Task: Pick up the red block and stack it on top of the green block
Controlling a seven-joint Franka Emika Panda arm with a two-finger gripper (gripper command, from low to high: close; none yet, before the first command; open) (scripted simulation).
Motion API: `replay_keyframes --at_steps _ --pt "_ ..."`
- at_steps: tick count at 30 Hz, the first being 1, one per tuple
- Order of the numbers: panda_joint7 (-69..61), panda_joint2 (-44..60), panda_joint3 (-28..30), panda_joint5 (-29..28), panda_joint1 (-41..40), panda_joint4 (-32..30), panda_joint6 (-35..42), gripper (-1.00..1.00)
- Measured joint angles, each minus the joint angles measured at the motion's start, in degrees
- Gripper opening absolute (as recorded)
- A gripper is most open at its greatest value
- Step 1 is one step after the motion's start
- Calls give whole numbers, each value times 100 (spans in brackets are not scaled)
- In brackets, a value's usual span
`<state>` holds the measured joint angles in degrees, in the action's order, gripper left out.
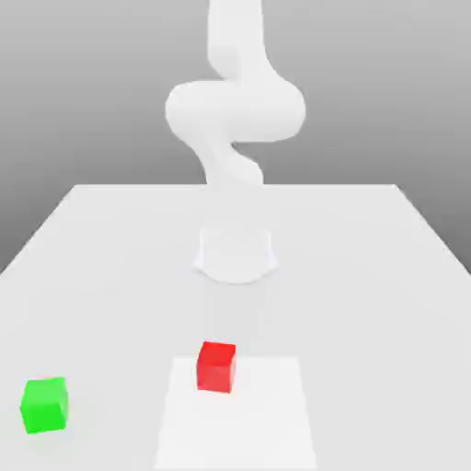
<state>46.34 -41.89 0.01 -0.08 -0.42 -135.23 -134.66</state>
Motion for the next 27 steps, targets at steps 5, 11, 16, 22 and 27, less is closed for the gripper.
replay_keyframes --at_steps 5,11,16,22,27 --pt "120 959 7 -17 -98 -797 -682 0" --pt "261 2120 31 -33 -207 -1751 -1502 0" --pt "385 3247 66 -33 -298 -2626 -2281 0" --pt "385 4729 59 38 -344 -2846 -3452 0" --pt "371 5303 28 58 -371 -2771 -3943 -100"
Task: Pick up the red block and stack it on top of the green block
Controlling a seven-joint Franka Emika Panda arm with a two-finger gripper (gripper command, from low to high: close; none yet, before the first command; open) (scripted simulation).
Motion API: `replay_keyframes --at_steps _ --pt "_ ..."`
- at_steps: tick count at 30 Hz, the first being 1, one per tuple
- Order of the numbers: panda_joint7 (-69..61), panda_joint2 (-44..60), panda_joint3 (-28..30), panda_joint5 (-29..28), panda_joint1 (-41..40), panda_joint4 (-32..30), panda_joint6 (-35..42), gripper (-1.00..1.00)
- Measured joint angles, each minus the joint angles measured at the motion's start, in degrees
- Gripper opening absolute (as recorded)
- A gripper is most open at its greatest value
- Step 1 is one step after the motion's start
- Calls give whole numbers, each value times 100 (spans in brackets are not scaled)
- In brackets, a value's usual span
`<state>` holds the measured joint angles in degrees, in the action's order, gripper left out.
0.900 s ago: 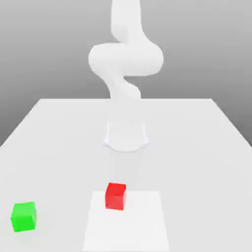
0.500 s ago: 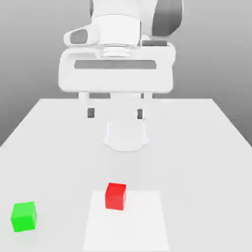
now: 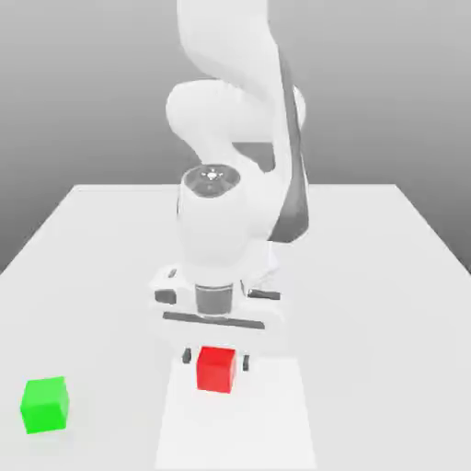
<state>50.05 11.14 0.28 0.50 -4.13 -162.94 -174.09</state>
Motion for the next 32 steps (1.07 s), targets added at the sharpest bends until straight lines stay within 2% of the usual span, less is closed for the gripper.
replay_keyframes --at_steps 5,12,15,24,28,29,32 --pt "20 12 -6 -23 -11 2 -11 -100" --pt "40 -1298 -26 -53 -34 -185 1114 -100" --pt "-62 -1267 209 3 -424 235 1505 -100" --pt "-453 -429 883 198 -1778 2069 2512 -100" --pt "-655 301 832 443 -1943 2291 2014 -100" --pt "-705 502 786 512 -1982 2307 1832 100" --pt "-705 502 786 512 -1982 2307 1832 100"
